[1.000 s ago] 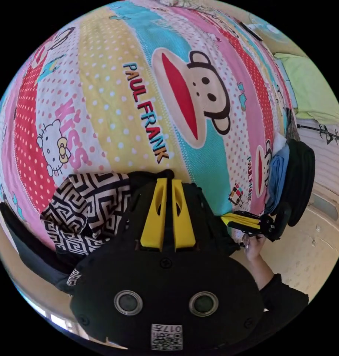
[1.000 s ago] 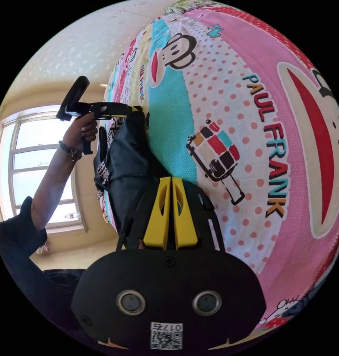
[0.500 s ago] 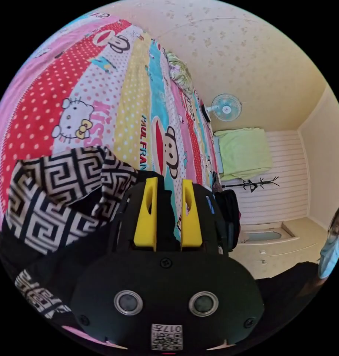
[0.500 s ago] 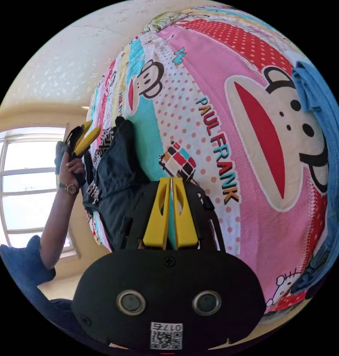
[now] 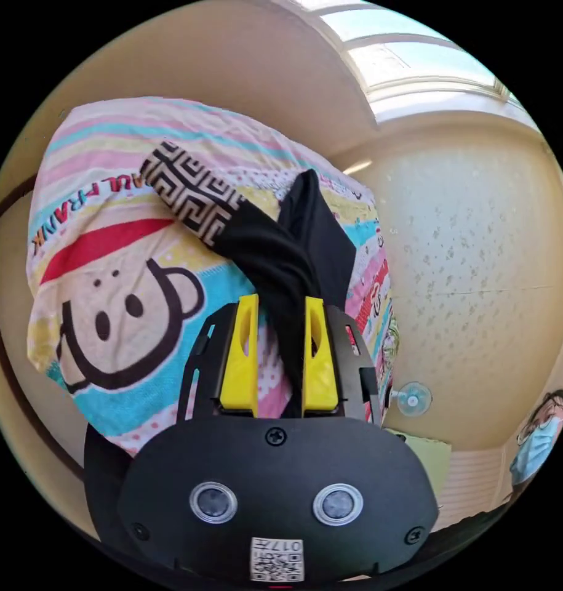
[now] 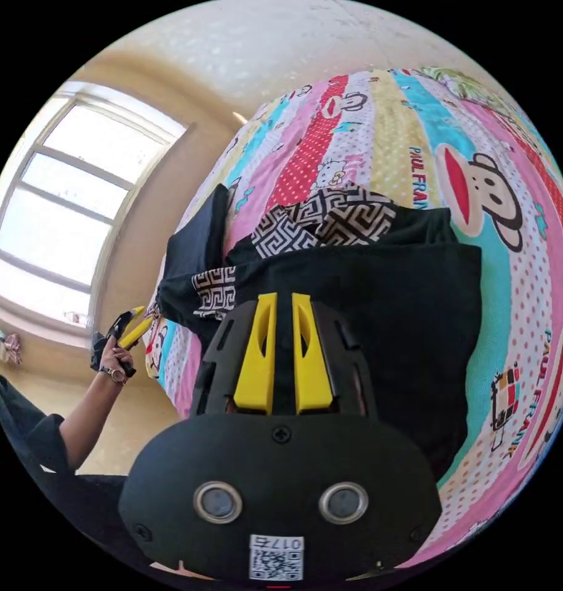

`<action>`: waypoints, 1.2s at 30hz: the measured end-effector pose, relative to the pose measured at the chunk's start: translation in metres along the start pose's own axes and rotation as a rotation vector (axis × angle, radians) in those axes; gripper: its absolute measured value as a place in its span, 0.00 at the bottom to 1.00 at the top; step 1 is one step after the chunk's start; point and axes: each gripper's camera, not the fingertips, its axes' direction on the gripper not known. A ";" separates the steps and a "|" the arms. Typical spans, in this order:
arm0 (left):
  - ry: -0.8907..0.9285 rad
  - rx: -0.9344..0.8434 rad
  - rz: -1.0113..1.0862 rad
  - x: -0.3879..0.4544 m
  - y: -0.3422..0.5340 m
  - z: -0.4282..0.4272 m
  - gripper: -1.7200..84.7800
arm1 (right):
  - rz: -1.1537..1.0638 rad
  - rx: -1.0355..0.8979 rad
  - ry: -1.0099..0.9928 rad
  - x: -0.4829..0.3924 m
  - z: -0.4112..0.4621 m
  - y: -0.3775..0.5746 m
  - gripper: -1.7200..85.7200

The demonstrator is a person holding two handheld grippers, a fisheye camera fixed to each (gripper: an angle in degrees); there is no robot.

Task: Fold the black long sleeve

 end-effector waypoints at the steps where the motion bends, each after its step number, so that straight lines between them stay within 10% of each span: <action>1: -0.035 0.003 -0.027 -0.013 -0.018 -0.007 0.15 | -0.002 -0.058 0.038 0.001 0.015 -0.004 0.05; 10: -0.006 0.008 -0.166 -0.071 -0.132 -0.031 0.11 | 0.129 -0.079 0.062 -0.008 0.038 0.001 0.05; 21: -0.004 -0.151 -0.007 -0.013 -0.236 -0.106 0.07 | -0.445 -0.209 -0.087 -0.234 0.152 -0.005 0.15; 36: 0.094 -0.269 -0.116 -0.110 -0.220 -0.132 0.17 | -0.691 -0.626 0.184 -0.289 0.288 -0.051 0.05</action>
